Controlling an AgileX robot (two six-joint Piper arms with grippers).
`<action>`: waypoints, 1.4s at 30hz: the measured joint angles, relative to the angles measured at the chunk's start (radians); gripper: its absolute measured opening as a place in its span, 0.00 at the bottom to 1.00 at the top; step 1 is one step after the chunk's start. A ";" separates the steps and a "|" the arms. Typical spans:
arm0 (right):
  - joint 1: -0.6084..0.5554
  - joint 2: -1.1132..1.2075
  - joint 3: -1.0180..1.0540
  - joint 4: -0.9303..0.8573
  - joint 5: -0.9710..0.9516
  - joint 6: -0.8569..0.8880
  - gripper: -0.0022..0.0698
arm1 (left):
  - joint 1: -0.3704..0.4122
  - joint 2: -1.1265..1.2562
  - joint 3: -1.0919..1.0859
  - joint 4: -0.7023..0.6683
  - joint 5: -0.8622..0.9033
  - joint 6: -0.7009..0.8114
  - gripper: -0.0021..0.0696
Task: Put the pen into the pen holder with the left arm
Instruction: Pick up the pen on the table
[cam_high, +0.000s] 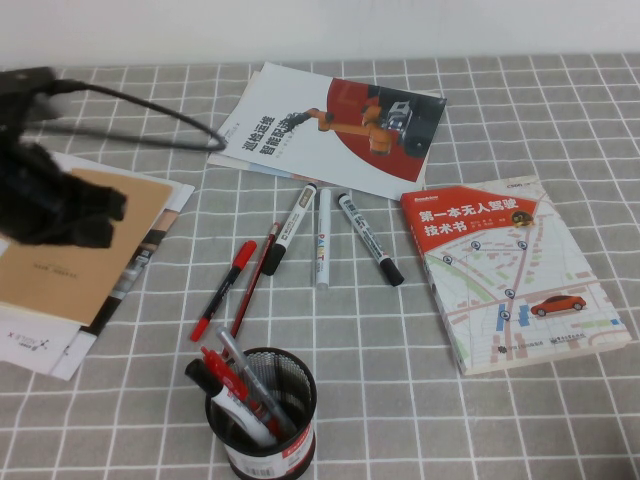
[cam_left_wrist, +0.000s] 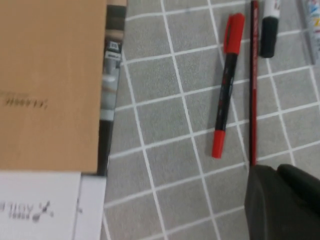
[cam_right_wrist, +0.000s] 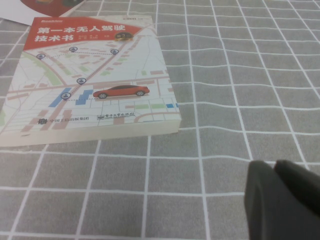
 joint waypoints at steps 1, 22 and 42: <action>0.000 0.000 0.000 0.000 0.000 0.000 0.01 | -0.002 0.042 -0.033 0.000 0.018 0.009 0.03; 0.000 0.000 0.000 0.000 0.000 0.000 0.01 | -0.242 0.544 -0.396 0.106 0.157 0.059 0.03; 0.000 0.000 0.000 0.000 0.000 0.000 0.01 | -0.246 0.665 -0.476 0.181 0.154 0.045 0.38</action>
